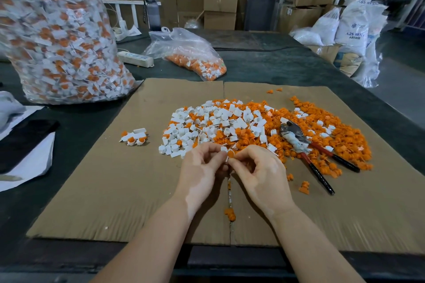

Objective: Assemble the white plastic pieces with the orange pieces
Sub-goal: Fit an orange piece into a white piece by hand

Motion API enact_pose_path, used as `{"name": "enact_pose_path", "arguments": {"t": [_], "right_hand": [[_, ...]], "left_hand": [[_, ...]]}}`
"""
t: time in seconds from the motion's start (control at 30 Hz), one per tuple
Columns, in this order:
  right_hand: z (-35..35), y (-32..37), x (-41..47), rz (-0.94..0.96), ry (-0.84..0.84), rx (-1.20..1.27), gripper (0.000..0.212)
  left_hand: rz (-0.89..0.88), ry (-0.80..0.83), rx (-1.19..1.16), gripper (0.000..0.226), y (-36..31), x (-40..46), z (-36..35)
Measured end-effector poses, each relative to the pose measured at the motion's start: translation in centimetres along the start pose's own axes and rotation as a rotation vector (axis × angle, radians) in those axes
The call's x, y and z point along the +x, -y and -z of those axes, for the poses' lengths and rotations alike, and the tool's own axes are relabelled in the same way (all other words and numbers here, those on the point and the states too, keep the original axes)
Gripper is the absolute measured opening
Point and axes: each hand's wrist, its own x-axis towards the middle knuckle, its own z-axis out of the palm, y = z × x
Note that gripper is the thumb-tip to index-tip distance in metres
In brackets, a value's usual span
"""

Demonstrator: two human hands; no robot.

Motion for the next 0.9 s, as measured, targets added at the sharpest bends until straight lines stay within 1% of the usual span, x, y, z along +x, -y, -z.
{"name": "enact_pose_path", "arguments": {"t": [0.03,0.13,0.2,0.4,0.63,0.9], "right_hand": [[0.06,-0.04,0.01,0.005,-0.015,0.013,0.009],[0.16,-0.25,0.03,0.014,-0.008,0.024,0.022],[0.18,-0.18,0.03,0.038,0.017,0.008,0.027],[0.27,0.03,0.16,0.053,0.023,-0.011,0.023],[0.3,0.0,0.13,0.069,0.009,-0.007,0.021],[0.32,0.07,0.12,0.069,0.022,-0.015,0.023]], "left_hand": [[0.004,0.0,-0.009,0.007,0.01,0.02,-0.02],[-0.003,0.013,0.021,0.006,0.02,0.03,-0.01],[-0.01,0.031,0.051,0.007,-0.01,-0.02,0.1],[-0.039,0.035,0.108,0.01,-0.13,0.0,0.13],[-0.037,0.039,0.098,0.01,-0.13,-0.04,0.13],[-0.061,0.016,0.158,0.011,-0.23,-0.01,0.09]]}}
